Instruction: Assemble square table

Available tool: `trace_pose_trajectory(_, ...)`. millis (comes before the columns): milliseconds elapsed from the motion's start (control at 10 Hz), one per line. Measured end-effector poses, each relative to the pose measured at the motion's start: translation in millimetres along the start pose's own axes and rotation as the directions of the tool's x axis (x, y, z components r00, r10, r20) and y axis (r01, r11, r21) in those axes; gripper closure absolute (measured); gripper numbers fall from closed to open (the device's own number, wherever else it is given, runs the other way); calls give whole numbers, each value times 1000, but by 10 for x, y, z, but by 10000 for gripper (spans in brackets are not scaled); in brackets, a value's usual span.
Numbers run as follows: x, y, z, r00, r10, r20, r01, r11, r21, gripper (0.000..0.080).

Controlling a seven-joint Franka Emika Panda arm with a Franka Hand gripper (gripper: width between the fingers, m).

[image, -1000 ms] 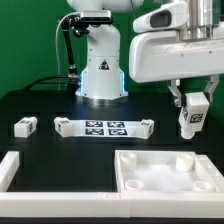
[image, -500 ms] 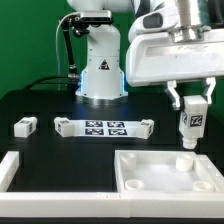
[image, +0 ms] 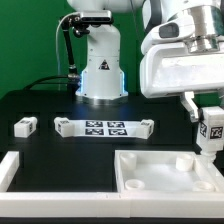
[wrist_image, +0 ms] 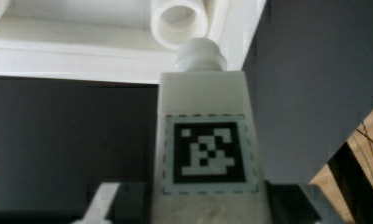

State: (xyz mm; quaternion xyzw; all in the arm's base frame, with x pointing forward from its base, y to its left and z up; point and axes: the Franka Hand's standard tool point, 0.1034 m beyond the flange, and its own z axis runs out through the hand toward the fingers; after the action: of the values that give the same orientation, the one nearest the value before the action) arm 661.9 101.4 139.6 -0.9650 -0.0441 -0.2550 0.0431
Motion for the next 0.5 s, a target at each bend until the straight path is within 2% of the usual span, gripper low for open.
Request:
trace_pose_trajectory(300,-6,6,12,1000,-4,-28,4,1000,-3,508)
trace_pose_trajectory(500,-189,5,163,995,-23,-96,21,1000,-22,508)
